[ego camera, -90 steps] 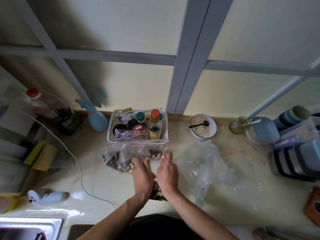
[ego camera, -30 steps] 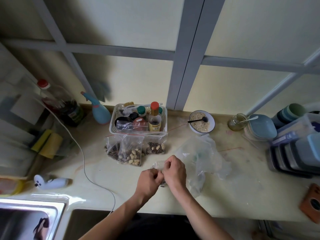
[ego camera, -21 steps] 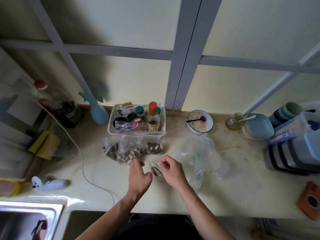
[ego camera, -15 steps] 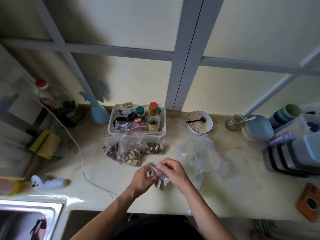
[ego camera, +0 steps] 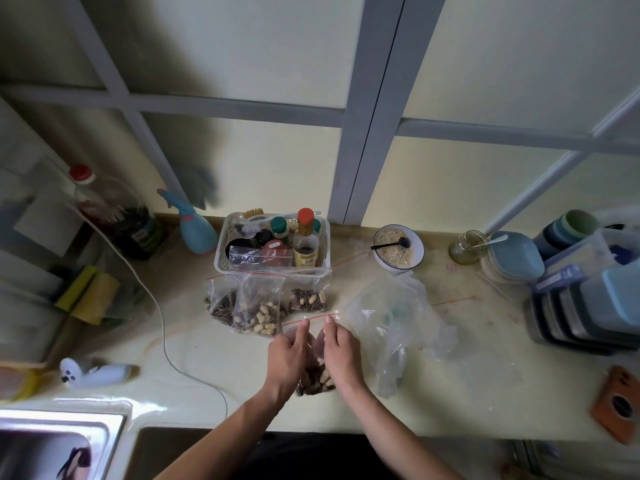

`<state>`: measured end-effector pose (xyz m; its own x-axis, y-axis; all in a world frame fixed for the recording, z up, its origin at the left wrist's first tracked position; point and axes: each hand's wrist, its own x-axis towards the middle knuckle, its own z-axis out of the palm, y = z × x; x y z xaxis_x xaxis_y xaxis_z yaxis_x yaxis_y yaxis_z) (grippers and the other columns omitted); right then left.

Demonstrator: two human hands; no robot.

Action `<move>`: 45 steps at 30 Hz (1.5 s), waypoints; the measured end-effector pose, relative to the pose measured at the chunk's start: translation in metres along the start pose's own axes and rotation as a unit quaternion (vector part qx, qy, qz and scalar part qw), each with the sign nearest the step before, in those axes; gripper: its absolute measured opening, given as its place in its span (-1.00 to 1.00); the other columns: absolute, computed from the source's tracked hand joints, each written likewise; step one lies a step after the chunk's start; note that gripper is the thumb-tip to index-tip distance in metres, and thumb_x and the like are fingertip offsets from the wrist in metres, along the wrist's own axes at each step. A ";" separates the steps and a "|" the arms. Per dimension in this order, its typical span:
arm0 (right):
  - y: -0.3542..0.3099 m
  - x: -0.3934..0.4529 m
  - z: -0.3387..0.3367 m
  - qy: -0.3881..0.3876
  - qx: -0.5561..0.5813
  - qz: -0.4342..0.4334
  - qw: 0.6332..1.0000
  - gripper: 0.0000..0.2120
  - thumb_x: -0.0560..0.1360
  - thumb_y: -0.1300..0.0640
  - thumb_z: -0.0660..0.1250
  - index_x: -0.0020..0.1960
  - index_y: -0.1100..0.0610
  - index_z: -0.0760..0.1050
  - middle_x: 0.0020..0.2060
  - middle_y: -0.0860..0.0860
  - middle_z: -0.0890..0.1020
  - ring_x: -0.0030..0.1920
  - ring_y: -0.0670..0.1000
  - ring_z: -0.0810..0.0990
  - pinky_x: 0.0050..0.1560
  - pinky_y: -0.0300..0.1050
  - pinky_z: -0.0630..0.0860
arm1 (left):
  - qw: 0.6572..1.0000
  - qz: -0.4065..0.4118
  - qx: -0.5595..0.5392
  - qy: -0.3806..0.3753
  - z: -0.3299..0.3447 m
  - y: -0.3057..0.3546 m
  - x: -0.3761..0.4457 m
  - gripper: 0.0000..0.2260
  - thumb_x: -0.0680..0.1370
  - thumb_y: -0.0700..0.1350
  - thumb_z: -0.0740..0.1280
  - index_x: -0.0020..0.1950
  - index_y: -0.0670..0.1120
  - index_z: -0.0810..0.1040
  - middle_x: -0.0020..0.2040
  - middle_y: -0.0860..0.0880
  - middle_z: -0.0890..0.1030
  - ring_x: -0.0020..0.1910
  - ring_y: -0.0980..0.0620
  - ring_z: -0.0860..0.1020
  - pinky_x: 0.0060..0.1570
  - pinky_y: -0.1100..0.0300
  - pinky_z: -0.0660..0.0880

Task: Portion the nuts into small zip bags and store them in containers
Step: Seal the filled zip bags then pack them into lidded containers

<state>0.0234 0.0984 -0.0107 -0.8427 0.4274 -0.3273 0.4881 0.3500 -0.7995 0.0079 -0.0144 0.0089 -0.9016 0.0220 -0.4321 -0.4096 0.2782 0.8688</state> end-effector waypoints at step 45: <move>-0.047 0.009 0.008 0.144 -0.110 -0.070 0.981 -0.62 0.69 -0.10 0.15 0.11 0.07 0.67 -0.07 0.10 0.74 0.00 0.24 0.65 -0.11 0.04 0.48 | 0.988 -0.025 -0.104 0.112 0.005 0.031 0.010 -0.50 0.71 0.06 0.09 -0.20 -0.23 0.59 -0.45 -0.15 0.64 -0.44 -0.06 0.65 -0.33 0.14 0.53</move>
<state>-0.0091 0.0791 0.0198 -0.8212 0.5691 -0.0416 0.4365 0.5795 -0.6882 -0.0131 -0.0008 0.0304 -0.8776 -0.2075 -0.4321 -0.4540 0.0705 0.8882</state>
